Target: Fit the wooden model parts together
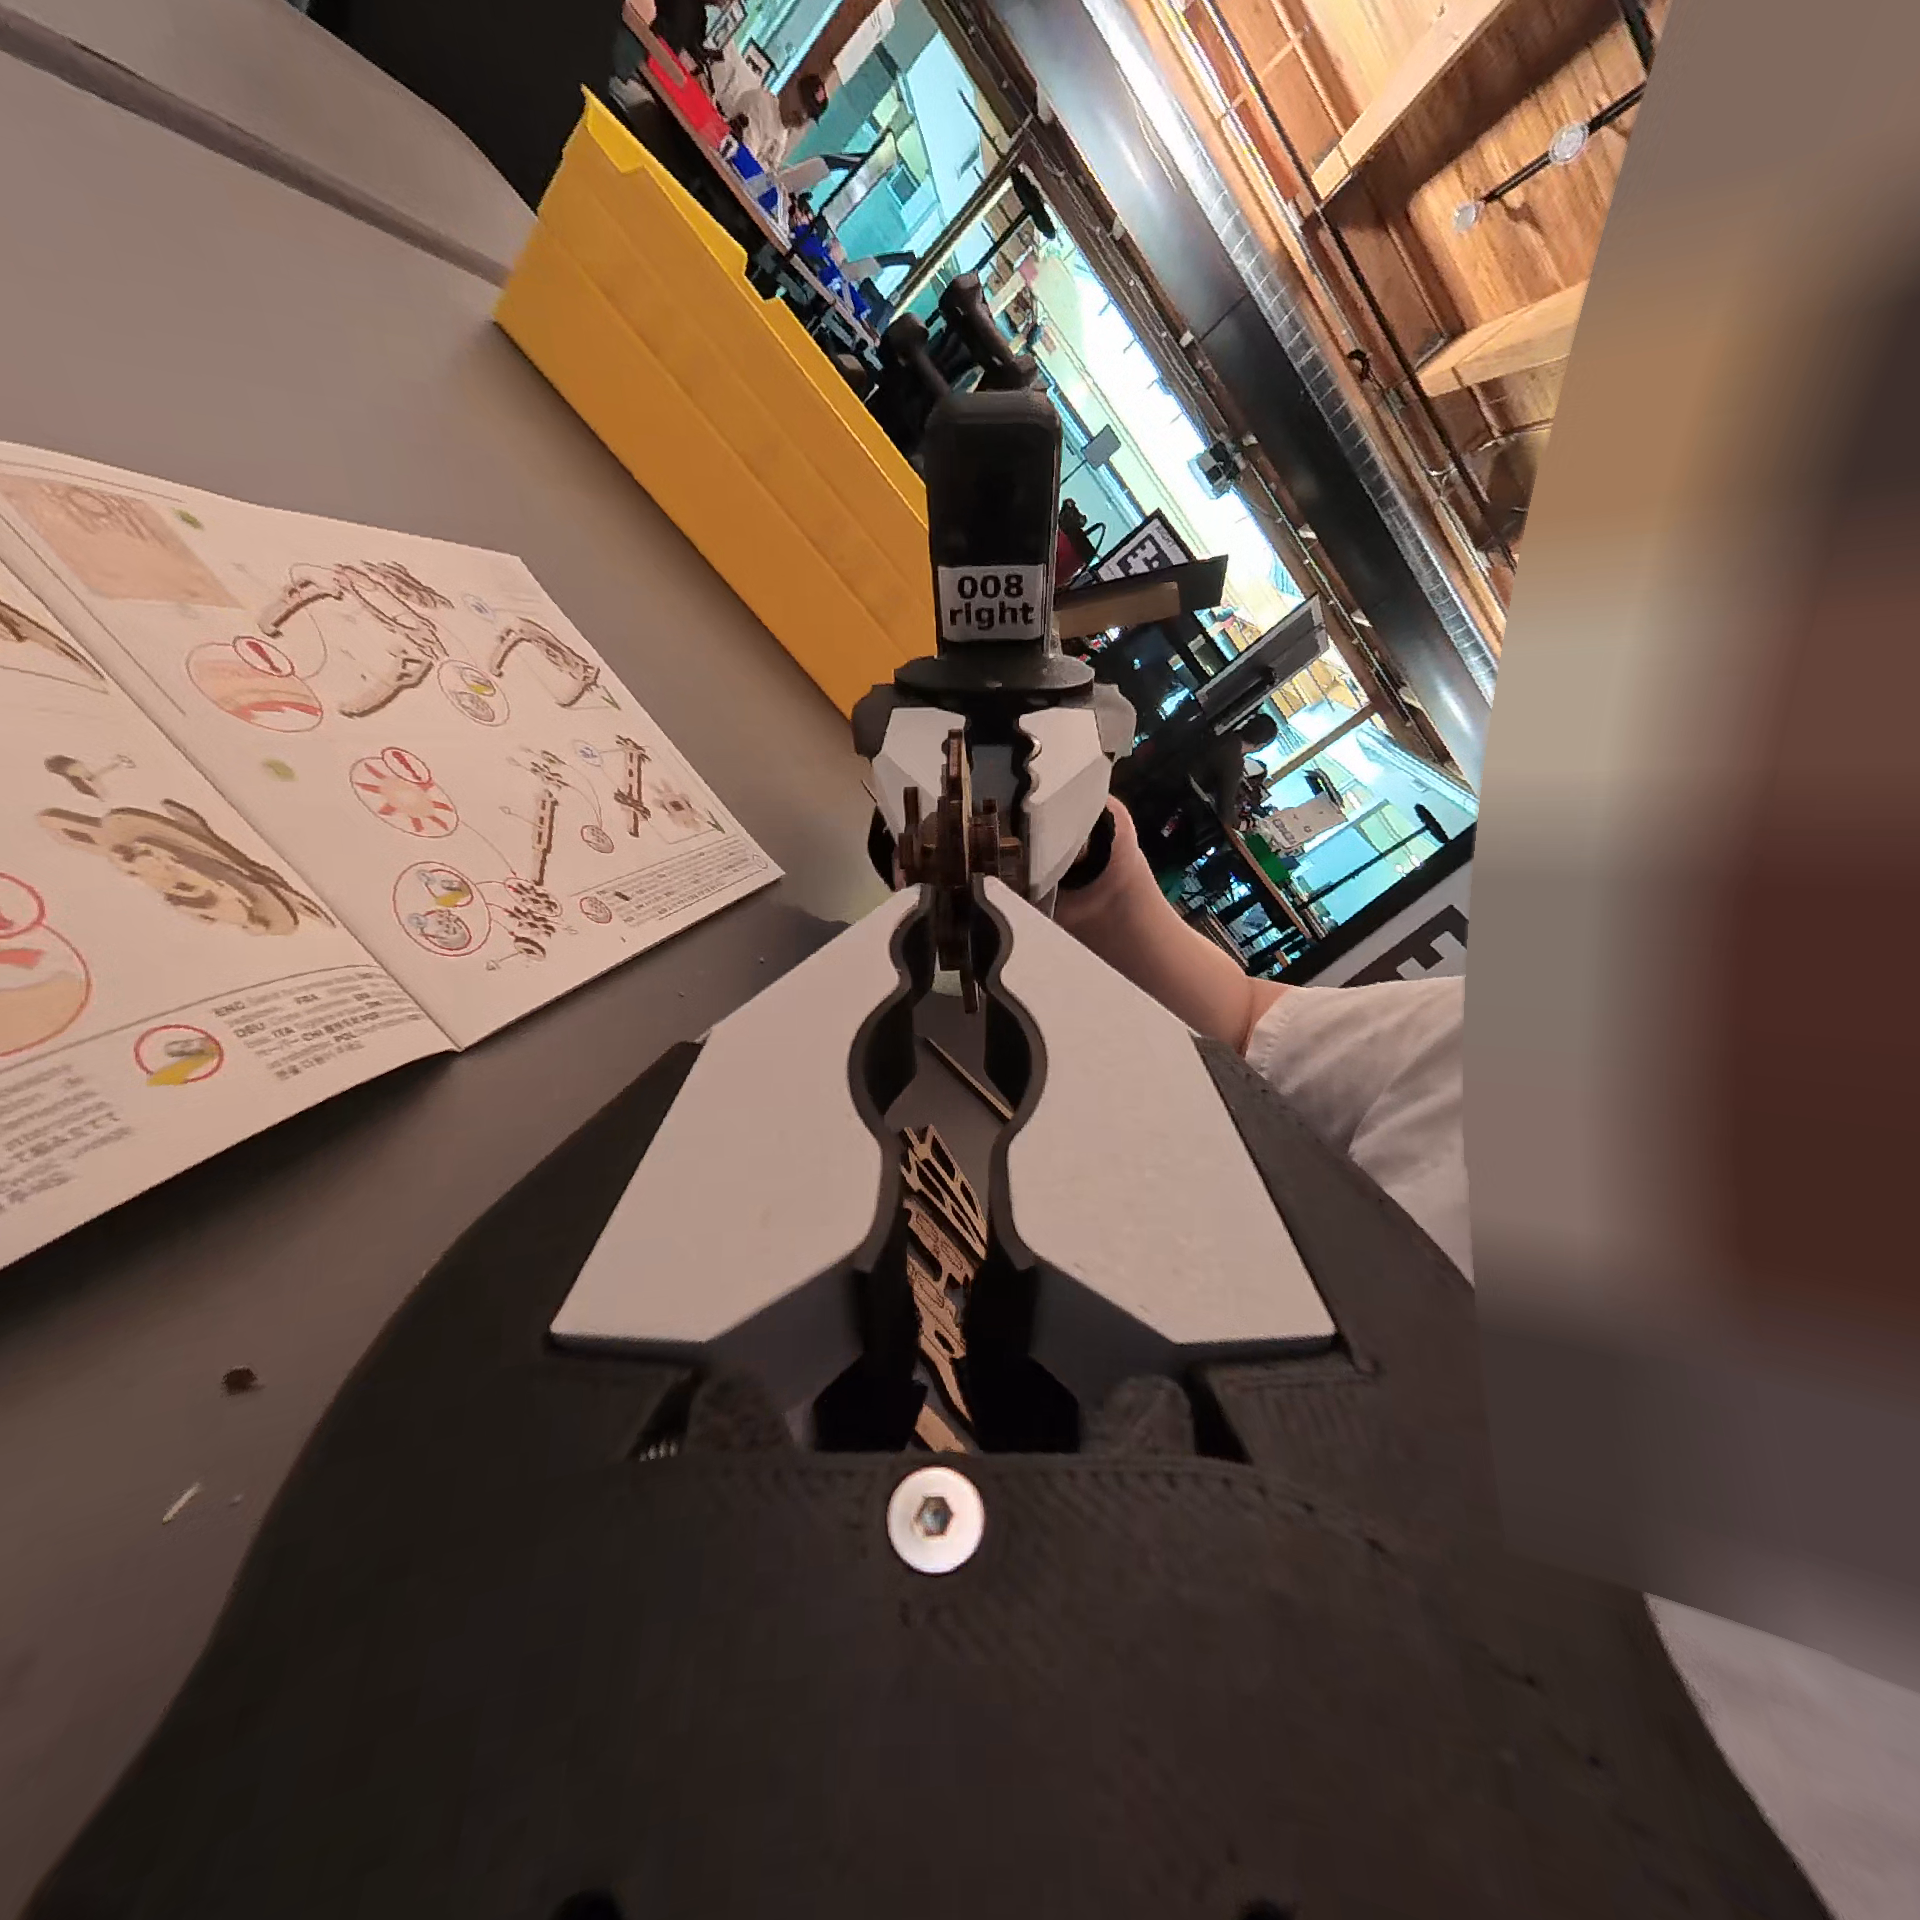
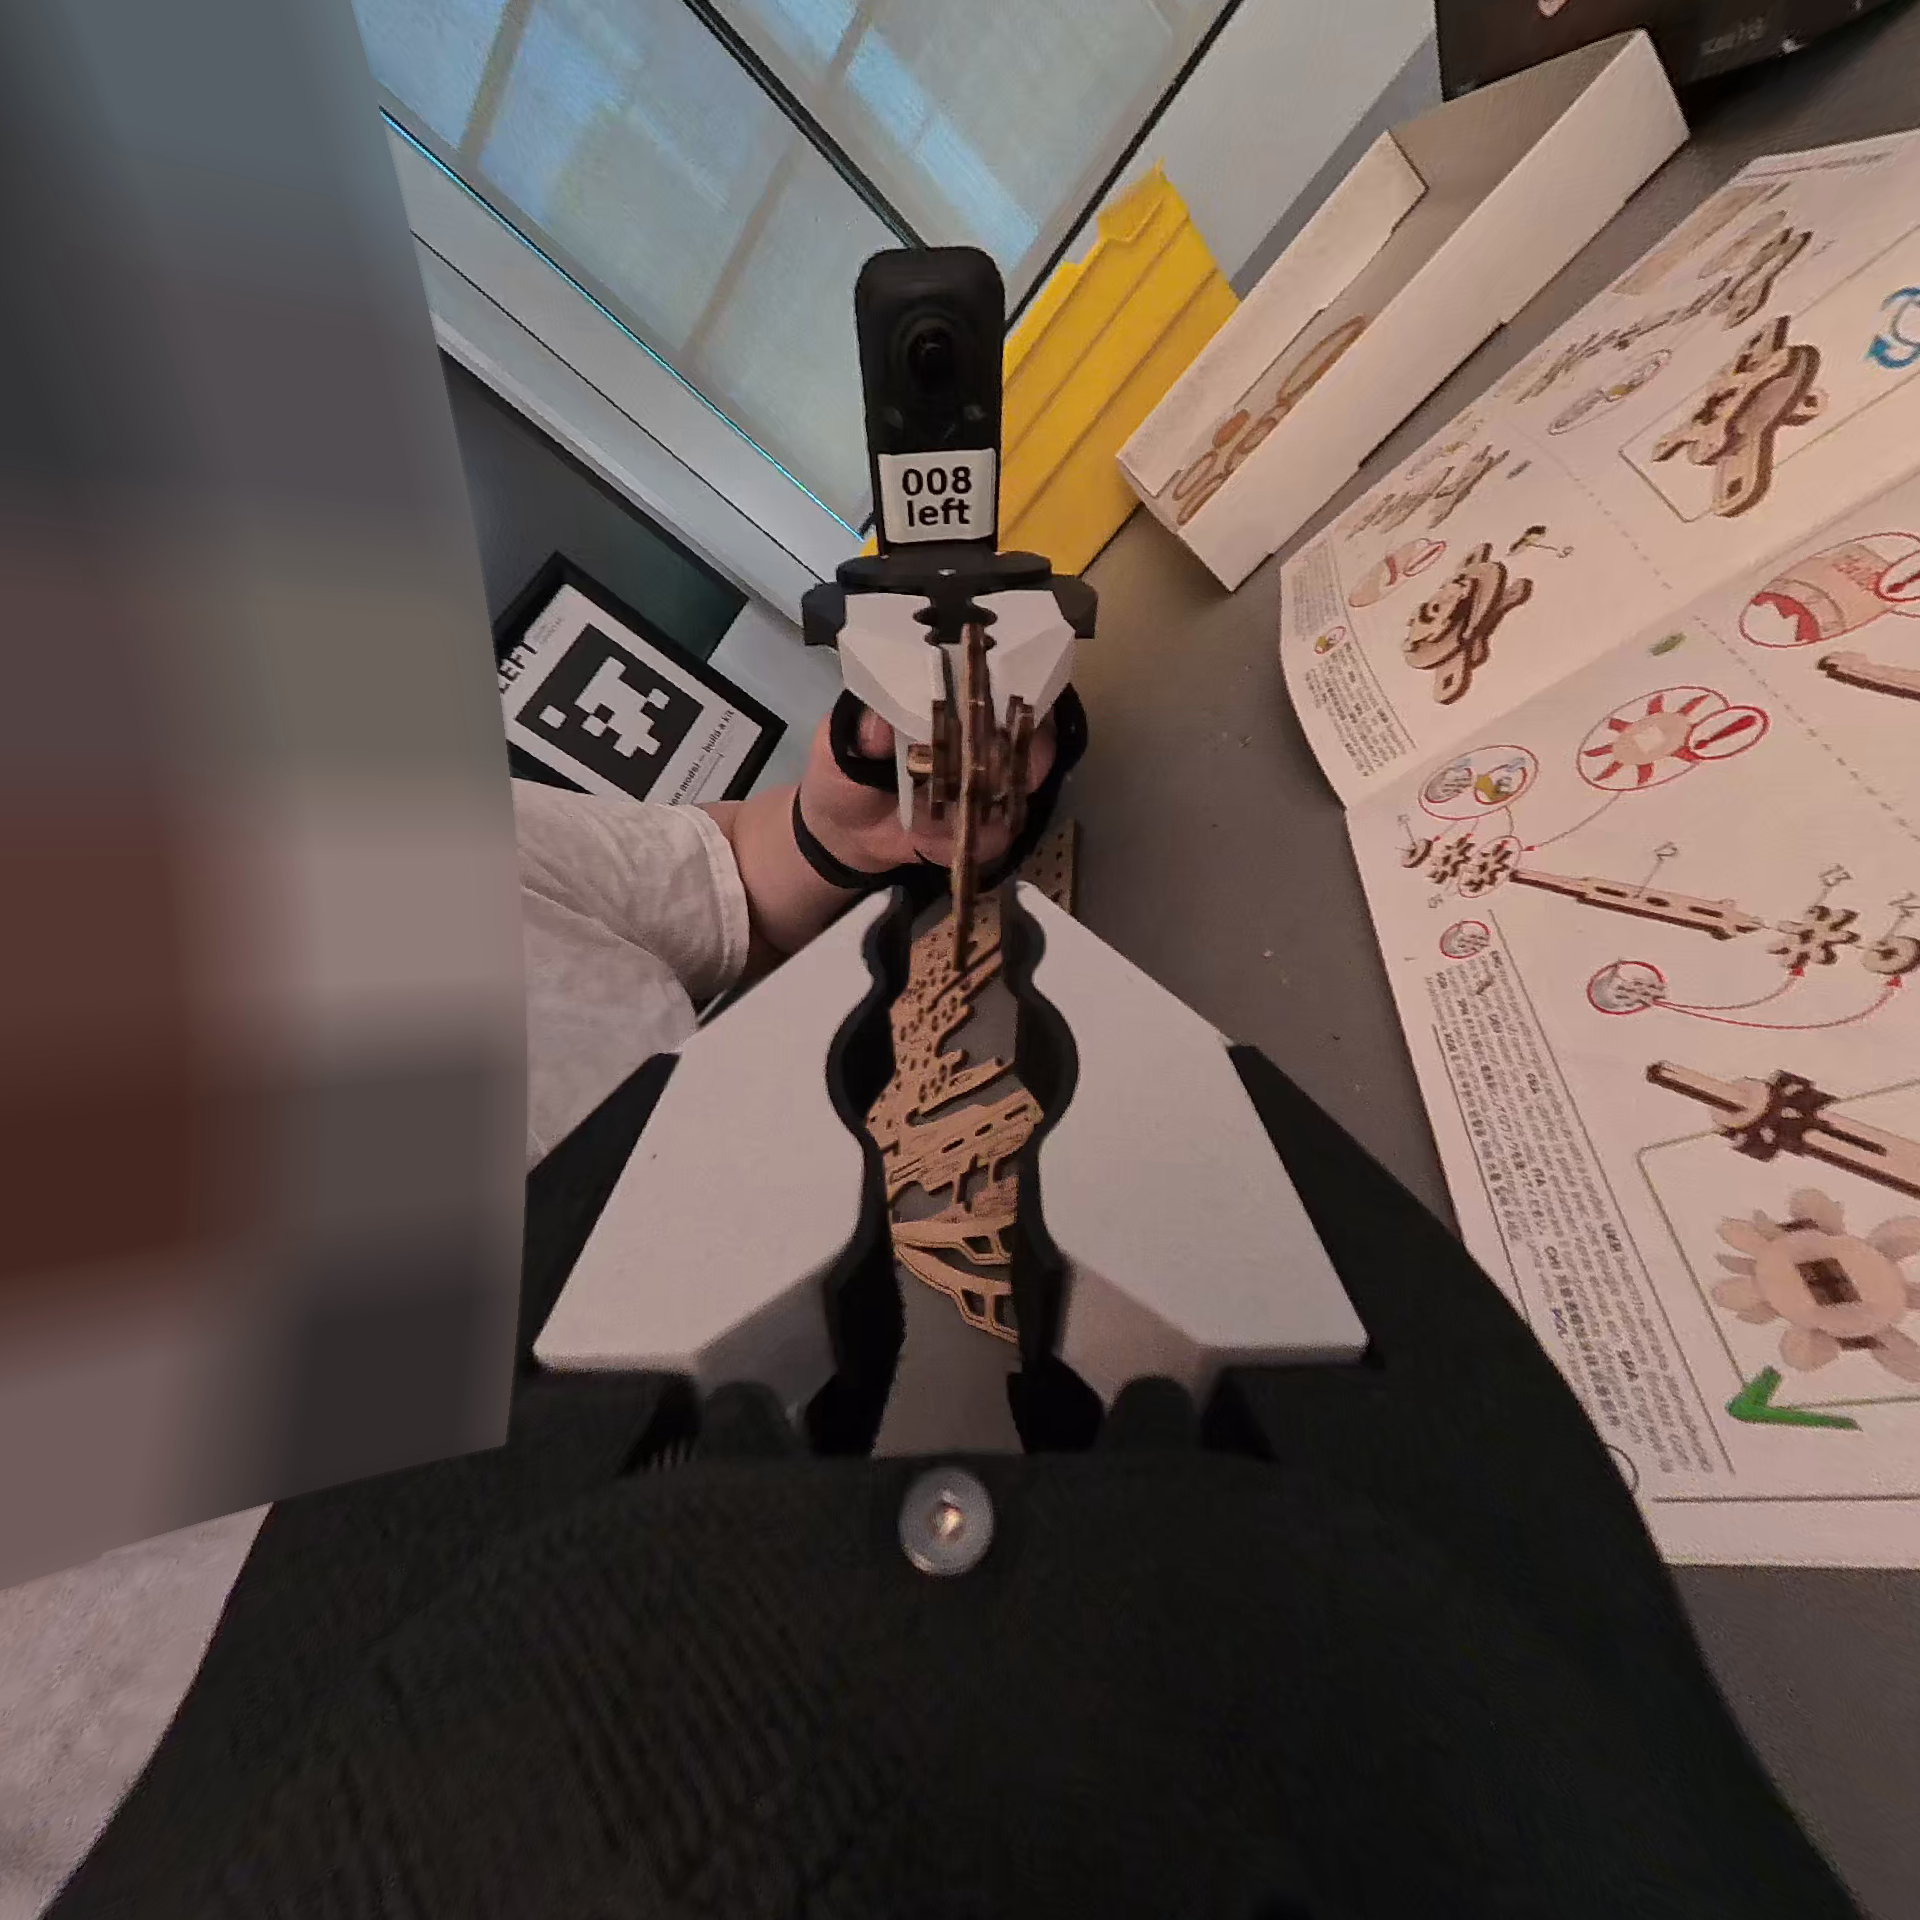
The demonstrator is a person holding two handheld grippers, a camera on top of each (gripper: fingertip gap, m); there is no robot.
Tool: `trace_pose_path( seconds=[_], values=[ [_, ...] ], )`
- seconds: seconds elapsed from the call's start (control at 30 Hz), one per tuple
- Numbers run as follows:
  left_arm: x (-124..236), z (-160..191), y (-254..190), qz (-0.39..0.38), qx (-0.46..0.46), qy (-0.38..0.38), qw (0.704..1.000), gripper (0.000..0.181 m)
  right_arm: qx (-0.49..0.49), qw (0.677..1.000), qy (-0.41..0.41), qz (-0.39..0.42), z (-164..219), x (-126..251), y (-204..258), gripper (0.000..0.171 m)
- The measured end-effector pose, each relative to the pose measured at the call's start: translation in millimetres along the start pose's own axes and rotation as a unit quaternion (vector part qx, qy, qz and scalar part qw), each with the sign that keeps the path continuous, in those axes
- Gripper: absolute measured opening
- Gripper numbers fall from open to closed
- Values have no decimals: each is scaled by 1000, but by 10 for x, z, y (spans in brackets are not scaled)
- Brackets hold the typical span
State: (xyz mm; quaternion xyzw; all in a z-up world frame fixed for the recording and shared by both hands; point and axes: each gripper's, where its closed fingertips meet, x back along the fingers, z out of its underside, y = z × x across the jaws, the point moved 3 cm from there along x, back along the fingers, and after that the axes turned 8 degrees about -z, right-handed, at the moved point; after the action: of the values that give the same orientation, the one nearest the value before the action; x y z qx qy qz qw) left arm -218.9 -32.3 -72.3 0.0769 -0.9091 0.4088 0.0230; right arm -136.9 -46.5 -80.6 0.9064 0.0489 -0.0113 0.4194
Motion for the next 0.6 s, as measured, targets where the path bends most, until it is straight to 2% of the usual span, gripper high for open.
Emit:
trace_pose_path(
  seconds=[0.23,0.3,0.6],
  values=[
    [-21,-13,-35,4,-6,-14,1000,3,-5,999,33,2,114,-83,-8,15],
    [-33,3,-48,6,-8,-9,1000,3,-1,999,39,-5,125,-95,24,1],
    [-27,13,-64,9,-13,-4,1000,3,-8,999,35,-8,119,-79,29,1]
  ],
)
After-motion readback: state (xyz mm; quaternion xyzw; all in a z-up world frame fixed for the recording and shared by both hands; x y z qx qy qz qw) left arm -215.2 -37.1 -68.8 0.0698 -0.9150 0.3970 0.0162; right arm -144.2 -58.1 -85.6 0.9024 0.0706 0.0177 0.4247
